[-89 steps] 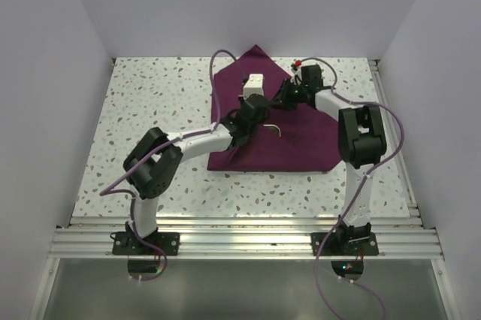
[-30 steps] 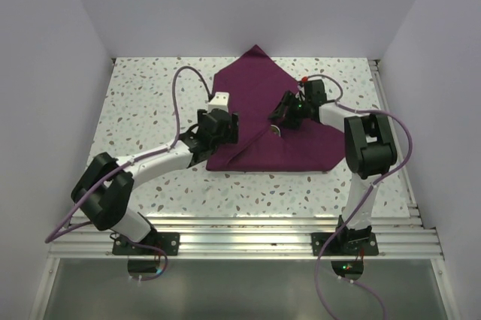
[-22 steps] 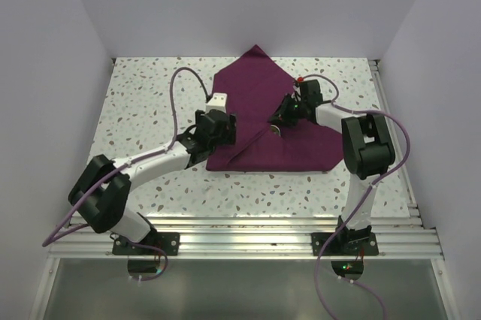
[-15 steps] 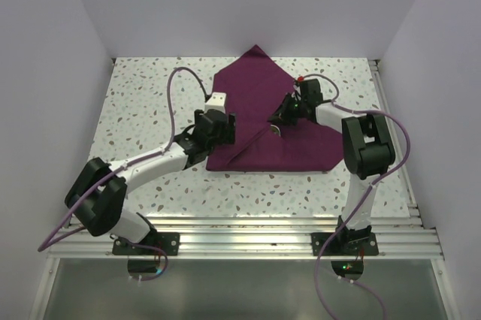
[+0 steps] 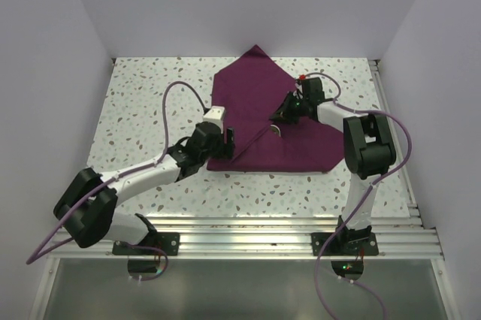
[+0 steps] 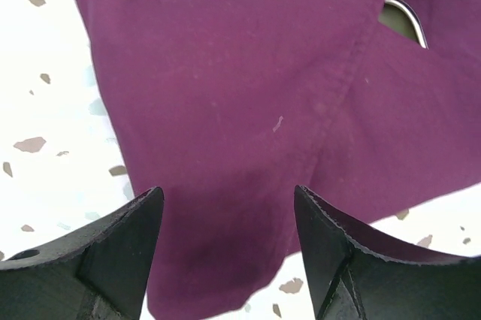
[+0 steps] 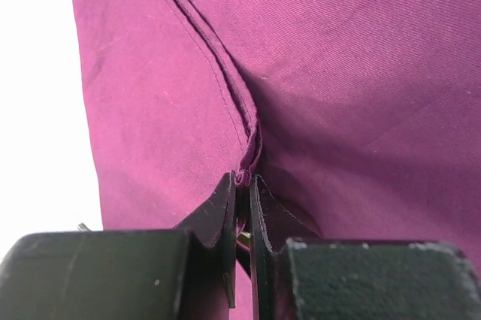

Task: Prepare the surgical pack

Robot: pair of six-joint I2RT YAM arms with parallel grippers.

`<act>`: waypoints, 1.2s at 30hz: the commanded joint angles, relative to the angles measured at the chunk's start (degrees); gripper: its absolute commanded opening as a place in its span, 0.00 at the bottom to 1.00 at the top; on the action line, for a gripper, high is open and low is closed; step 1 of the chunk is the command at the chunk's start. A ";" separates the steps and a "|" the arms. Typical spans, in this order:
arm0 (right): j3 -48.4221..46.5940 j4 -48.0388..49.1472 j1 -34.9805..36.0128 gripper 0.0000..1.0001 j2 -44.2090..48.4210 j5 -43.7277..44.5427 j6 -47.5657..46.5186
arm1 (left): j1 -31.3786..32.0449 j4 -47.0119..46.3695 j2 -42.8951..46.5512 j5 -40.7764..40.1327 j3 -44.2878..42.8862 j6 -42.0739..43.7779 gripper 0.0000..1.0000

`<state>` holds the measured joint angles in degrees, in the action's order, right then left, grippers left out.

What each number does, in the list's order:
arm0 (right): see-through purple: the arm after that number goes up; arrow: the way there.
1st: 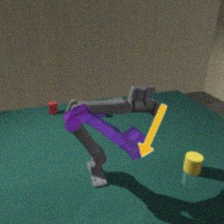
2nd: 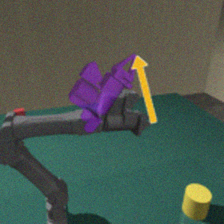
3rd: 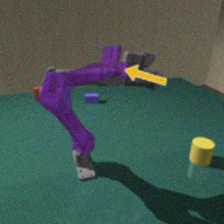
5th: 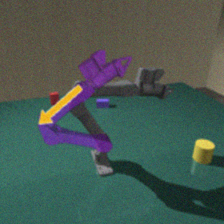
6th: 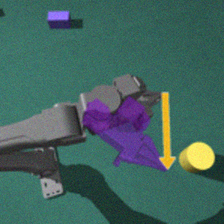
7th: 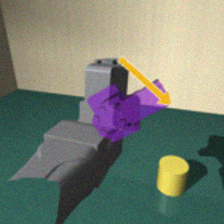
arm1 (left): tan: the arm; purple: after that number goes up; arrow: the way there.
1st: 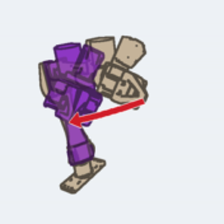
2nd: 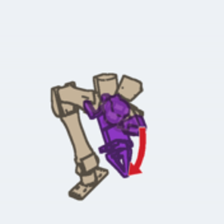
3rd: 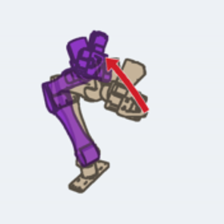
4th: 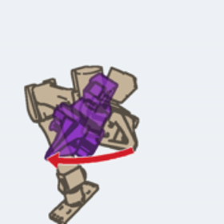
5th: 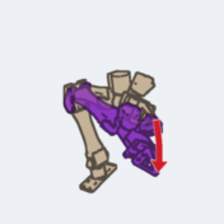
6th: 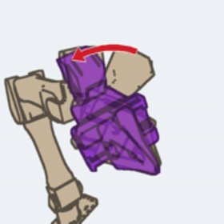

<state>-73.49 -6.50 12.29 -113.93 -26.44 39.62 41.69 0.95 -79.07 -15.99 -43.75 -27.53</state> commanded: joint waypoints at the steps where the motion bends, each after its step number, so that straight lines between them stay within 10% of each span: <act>1: -2.18 -0.35 -0.95 0.00 2.75 0.60 -1.38 | 0.49 -4.55 2.51 3.50 1.56 -2.35 0.73; 29: -2.18 1.14 -2.27 0.01 -1.12 1.83 -1.91 | 6.21 -5.09 5.67 6.58 4.12 -7.28 0.61; 36: -2.44 0.97 -2.63 0.24 -1.30 2.18 -2.52 | 5.25 -1.74 8.93 7.20 2.44 -6.93 0.65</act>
<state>-73.71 -6.39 10.70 -115.15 -26.20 38.44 47.70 -3.18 -71.20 -8.34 -39.07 -35.11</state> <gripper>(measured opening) 0.203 0.644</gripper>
